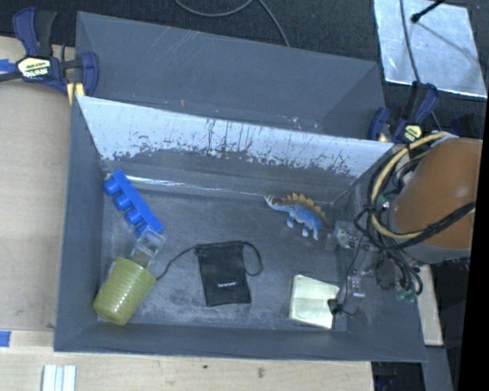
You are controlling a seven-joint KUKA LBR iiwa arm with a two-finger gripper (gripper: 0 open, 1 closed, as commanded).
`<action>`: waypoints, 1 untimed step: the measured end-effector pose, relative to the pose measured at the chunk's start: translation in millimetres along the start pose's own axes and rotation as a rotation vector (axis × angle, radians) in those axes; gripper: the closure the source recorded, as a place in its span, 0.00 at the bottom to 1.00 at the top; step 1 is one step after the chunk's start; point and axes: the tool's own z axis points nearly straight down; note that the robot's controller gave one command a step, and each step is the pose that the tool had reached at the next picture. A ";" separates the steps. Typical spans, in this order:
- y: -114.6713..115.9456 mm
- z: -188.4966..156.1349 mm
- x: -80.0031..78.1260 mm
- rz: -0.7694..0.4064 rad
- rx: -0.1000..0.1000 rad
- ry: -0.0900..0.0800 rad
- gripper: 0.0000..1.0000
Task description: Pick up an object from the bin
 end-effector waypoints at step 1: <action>-5.5 56.3 14.6 -0.018 0.001 -0.001 0.00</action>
Offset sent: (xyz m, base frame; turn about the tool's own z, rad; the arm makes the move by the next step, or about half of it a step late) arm -0.0028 -0.0053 -0.0879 0.1047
